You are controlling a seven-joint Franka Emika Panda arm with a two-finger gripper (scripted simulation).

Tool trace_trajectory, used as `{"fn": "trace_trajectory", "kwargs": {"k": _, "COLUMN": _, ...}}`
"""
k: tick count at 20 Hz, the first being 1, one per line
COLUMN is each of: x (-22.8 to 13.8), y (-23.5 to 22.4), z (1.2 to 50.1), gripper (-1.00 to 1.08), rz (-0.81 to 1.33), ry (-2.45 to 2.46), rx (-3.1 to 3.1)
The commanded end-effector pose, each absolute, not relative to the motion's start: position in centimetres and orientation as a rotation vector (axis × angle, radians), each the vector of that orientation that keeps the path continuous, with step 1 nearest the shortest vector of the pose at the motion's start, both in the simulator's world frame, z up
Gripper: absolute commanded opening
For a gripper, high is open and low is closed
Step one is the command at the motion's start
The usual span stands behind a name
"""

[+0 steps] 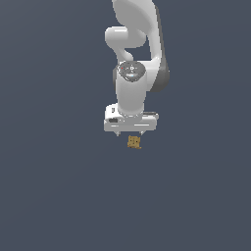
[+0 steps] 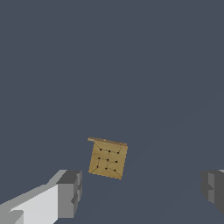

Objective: Pick up the object and move it to a goal position.

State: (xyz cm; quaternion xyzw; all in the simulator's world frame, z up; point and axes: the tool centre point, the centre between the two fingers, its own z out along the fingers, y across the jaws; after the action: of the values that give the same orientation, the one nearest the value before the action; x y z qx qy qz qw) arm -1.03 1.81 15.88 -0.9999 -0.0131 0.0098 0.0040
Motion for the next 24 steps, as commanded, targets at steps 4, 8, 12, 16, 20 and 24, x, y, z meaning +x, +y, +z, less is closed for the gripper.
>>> {"fn": "trace_trajectory", "kwargs": {"k": 4, "x": -1.1, "y": 1.6, "z": 15.8, "gripper": 1.00, "rz": 0.037, "ry": -0.040, "rx": -3.132}}
{"fn": "trace_trajectory", "kwargs": {"k": 8, "x": -1.3, "y": 0.6, "z": 15.5, "gripper": 1.00, "rz": 0.060, "ry": -0.032, "rx": -3.125}}
{"fn": "trace_trajectory", "kwargs": {"k": 12, "x": -1.4, "y": 0.0, "z": 15.4, "gripper": 1.00, "rz": 0.072, "ry": -0.013, "rx": -3.121}}
{"fn": "trace_trajectory", "kwargs": {"k": 16, "x": -1.4, "y": 0.1, "z": 15.4, "gripper": 1.00, "rz": 0.070, "ry": -0.021, "rx": -3.122}}
{"fn": "trace_trajectory", "kwargs": {"k": 20, "x": -1.4, "y": 0.2, "z": 15.2, "gripper": 1.00, "rz": 0.069, "ry": -0.065, "rx": -3.123}}
{"fn": "trace_trajectory", "kwargs": {"k": 24, "x": -1.5, "y": 0.3, "z": 14.8, "gripper": 1.00, "rz": 0.068, "ry": -0.144, "rx": -3.122}}
